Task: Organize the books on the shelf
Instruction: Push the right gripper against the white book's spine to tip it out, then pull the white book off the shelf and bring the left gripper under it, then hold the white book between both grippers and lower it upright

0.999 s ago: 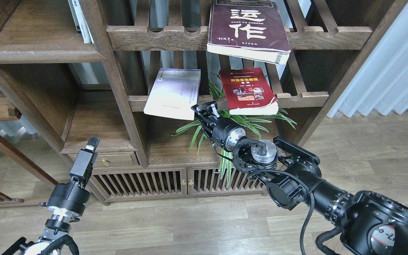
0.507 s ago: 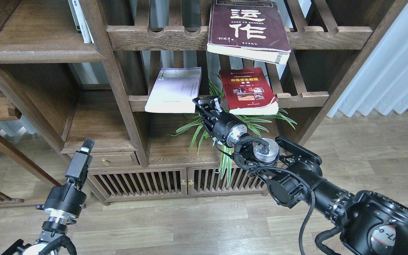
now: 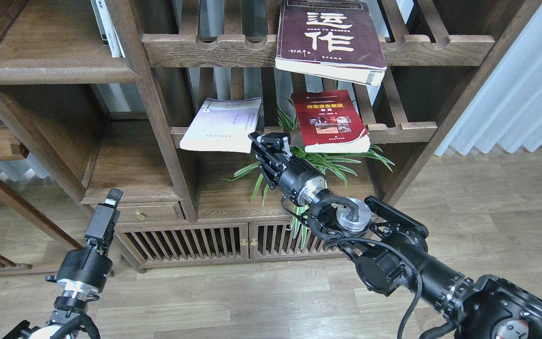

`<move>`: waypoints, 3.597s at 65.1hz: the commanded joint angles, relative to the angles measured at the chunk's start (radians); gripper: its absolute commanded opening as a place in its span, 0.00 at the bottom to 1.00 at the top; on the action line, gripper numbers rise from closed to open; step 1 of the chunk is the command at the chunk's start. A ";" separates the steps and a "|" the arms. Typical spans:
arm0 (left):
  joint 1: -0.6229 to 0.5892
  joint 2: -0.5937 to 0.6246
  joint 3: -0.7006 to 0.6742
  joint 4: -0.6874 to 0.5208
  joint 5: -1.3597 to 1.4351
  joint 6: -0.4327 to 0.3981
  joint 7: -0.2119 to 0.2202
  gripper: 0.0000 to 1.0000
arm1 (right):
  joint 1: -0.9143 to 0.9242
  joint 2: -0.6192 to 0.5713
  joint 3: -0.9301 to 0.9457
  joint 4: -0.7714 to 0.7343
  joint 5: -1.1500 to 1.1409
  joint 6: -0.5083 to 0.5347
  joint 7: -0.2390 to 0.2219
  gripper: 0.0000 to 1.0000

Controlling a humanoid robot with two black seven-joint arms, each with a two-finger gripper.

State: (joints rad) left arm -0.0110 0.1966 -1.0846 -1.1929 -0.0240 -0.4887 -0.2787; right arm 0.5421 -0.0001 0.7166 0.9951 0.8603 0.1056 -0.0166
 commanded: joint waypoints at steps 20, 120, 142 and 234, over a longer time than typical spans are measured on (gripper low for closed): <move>0.002 0.001 0.000 0.019 -0.001 0.000 -0.001 1.00 | -0.060 -0.017 0.004 0.027 -0.003 0.008 -0.011 0.07; -0.020 0.217 0.060 -0.140 -0.631 0.000 0.483 0.99 | -0.458 -0.313 0.098 0.470 -0.075 0.347 -0.351 0.05; -0.021 0.270 0.169 -0.186 -0.686 0.000 0.483 1.00 | -0.487 -0.305 0.095 0.436 -0.101 0.375 -0.402 0.06; -0.250 0.264 0.434 -0.188 -0.741 0.000 0.521 1.00 | -0.516 -0.261 0.063 0.376 -0.112 0.383 -0.472 0.06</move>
State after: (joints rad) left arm -0.2348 0.4480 -0.6609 -1.3807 -0.7457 -0.4887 0.2426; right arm 0.0289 -0.2607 0.7783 1.3775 0.7496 0.4888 -0.4888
